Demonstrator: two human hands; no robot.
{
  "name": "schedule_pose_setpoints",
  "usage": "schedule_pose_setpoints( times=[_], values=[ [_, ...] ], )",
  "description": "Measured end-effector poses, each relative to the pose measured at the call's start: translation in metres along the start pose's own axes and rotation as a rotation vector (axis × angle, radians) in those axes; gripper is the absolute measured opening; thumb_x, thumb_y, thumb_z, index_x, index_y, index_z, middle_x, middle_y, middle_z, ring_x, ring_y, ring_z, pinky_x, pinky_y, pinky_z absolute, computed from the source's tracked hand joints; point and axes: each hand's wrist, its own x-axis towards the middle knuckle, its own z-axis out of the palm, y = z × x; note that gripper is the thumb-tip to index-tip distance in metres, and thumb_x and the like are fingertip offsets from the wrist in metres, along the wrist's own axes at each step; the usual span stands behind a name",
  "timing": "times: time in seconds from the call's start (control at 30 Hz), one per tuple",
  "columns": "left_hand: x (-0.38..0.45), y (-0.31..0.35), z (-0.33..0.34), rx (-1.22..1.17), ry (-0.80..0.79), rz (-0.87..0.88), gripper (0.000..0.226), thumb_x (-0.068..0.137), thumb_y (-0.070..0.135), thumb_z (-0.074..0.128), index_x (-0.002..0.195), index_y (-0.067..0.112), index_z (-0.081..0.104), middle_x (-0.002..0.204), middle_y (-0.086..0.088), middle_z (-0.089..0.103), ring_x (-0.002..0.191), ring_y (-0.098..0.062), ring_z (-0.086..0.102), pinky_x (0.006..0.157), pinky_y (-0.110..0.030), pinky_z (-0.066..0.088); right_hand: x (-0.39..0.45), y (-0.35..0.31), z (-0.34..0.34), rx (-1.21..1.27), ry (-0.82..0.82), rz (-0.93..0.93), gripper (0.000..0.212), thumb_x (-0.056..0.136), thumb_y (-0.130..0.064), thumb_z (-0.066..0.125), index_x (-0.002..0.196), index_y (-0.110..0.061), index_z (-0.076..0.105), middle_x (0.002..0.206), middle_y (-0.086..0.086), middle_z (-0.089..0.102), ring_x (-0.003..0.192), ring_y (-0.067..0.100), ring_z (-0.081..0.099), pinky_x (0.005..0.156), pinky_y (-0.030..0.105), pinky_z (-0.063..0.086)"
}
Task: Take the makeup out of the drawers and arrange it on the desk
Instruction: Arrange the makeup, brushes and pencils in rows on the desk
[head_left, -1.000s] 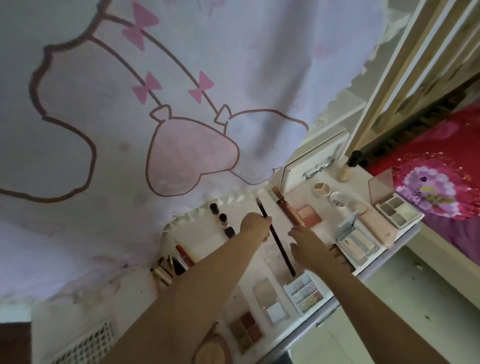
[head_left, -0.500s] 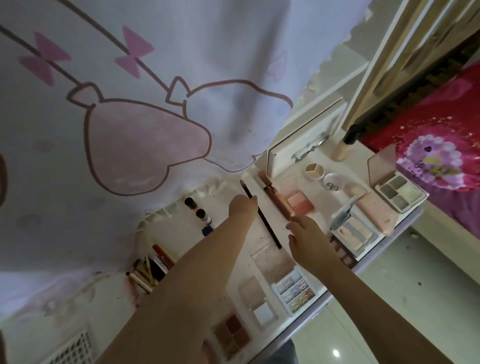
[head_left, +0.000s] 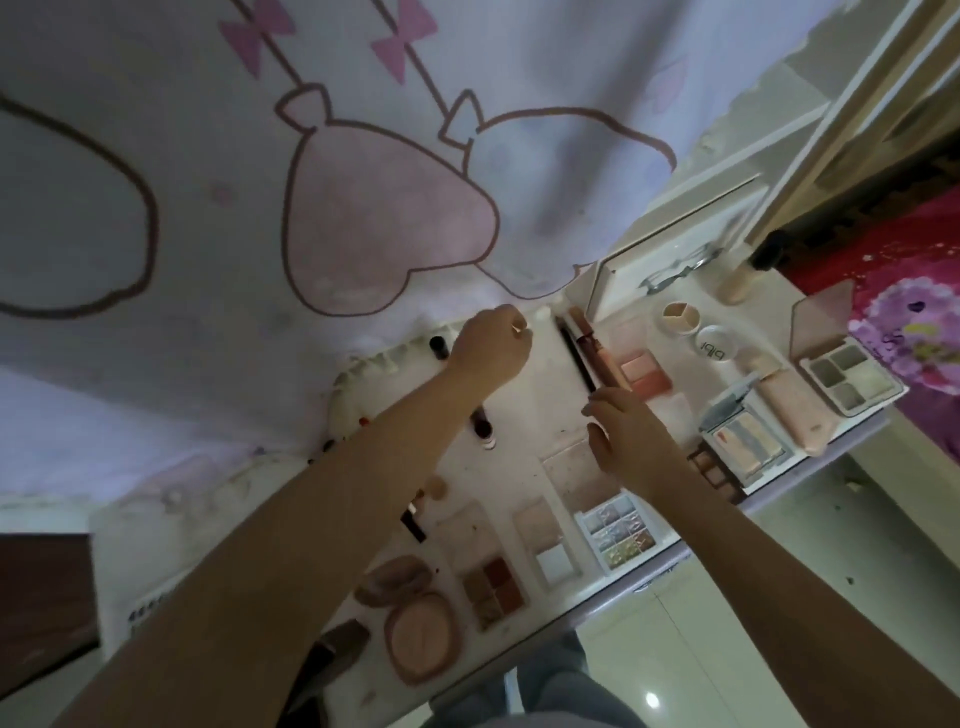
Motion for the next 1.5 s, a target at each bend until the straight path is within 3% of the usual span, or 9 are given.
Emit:
schedule_pose_setpoints(
  times=[0.27, 0.4, 0.6, 0.73, 0.87, 1.03, 1.17, 1.3, 1.5],
  values=[
    [-0.063, -0.130, -0.048, 0.272, 0.124, -0.096, 0.035, 0.095, 0.016, 0.041, 0.127, 0.011, 0.052, 0.133, -0.010, 0.051, 0.119, -0.028, 0.048, 0.097, -0.035, 0.040, 0.037, -0.093, 0.025, -0.015, -0.086, -0.290, 0.026, 0.076, -0.013, 0.043, 0.080, -0.004, 0.067, 0.071, 0.010, 0.066, 0.058, 0.027, 0.065, 0.046, 0.024, 0.050],
    [-0.099, -0.175, -0.036, 0.347, 0.006, -0.174, 0.033, 0.094, 0.014, 0.039, 0.122, 0.008, 0.054, 0.130, -0.011, 0.052, 0.117, -0.028, 0.048, 0.098, -0.036, 0.042, 0.052, -0.136, 0.067, -0.100, -0.499, -0.062, 0.032, 0.093, -0.017, 0.041, 0.122, -0.008, 0.047, 0.119, 0.009, 0.054, 0.109, 0.026, 0.055, 0.086, 0.035, 0.046],
    [-0.129, -0.194, -0.025, 0.314, -0.090, -0.195, 0.045, 0.093, 0.016, 0.039, 0.138, 0.011, 0.036, 0.141, -0.010, 0.039, 0.124, -0.031, 0.041, 0.098, -0.039, 0.040, 0.046, -0.148, 0.104, -0.194, -0.605, 0.140, 0.021, 0.091, -0.012, 0.038, 0.109, -0.005, 0.046, 0.117, 0.014, 0.051, 0.105, 0.027, 0.053, 0.083, 0.031, 0.043],
    [-0.130, -0.201, -0.019, 0.285, -0.130, -0.221, 0.034, 0.094, 0.018, 0.039, 0.126, 0.007, 0.045, 0.132, -0.013, 0.045, 0.119, -0.031, 0.043, 0.094, -0.041, 0.040, 0.047, -0.146, 0.100, -0.171, -0.623, 0.167, 0.017, 0.089, -0.010, 0.041, 0.072, -0.013, 0.038, 0.107, 0.012, 0.052, 0.093, 0.023, 0.053, 0.069, 0.025, 0.038],
    [-0.122, -0.203, -0.014, 0.235, -0.077, -0.149, 0.043, 0.096, 0.022, 0.036, 0.139, 0.012, 0.035, 0.144, -0.010, 0.037, 0.129, -0.028, 0.038, 0.103, -0.036, 0.037, 0.054, -0.156, 0.056, 0.015, -0.369, 0.163, 0.025, 0.087, -0.012, 0.048, 0.108, -0.002, 0.057, 0.109, 0.014, 0.055, 0.094, 0.026, 0.055, 0.068, 0.023, 0.036],
    [-0.101, -0.187, -0.009, 0.269, -0.053, -0.100, 0.035, 0.096, 0.021, 0.039, 0.127, 0.010, 0.046, 0.130, -0.011, 0.049, 0.120, -0.026, 0.046, 0.096, -0.035, 0.042, 0.056, -0.150, -0.047, 0.403, 0.166, 0.251, 0.007, 0.080, -0.005, 0.056, 0.075, -0.008, 0.060, 0.062, 0.007, 0.056, 0.061, -0.004, 0.054, 0.059, 0.006, 0.035],
    [-0.084, -0.176, 0.004, 0.358, -0.096, -0.124, 0.029, 0.094, 0.018, 0.040, 0.118, 0.008, 0.051, 0.124, -0.011, 0.053, 0.112, -0.027, 0.051, 0.093, -0.037, 0.046, 0.060, -0.113, -0.099, 0.265, 0.348, 0.363, 0.019, 0.081, -0.001, 0.052, 0.064, -0.010, 0.051, 0.052, 0.002, 0.040, 0.051, 0.011, 0.043, 0.052, 0.012, 0.034],
    [-0.075, -0.174, 0.010, 0.382, -0.091, -0.162, 0.029, 0.093, 0.015, 0.038, 0.119, 0.007, 0.050, 0.125, -0.012, 0.051, 0.114, -0.027, 0.050, 0.092, -0.035, 0.044, 0.086, -0.073, -0.084, -0.050, -0.033, 0.383, 0.019, 0.081, -0.005, 0.052, 0.063, -0.003, 0.049, 0.064, 0.012, 0.049, 0.074, 0.030, 0.048, 0.061, 0.026, 0.024],
    [-0.073, -0.182, 0.009, 0.319, -0.048, -0.285, 0.029, 0.093, 0.015, 0.043, 0.121, 0.010, 0.049, 0.127, -0.011, 0.047, 0.118, -0.026, 0.048, 0.094, -0.034, 0.044, 0.122, -0.046, -0.019, -0.136, -0.319, 0.352, 0.002, 0.079, -0.001, 0.050, 0.079, -0.001, 0.052, 0.088, 0.023, 0.057, 0.097, 0.036, 0.057, 0.073, 0.033, 0.040]
  ],
)
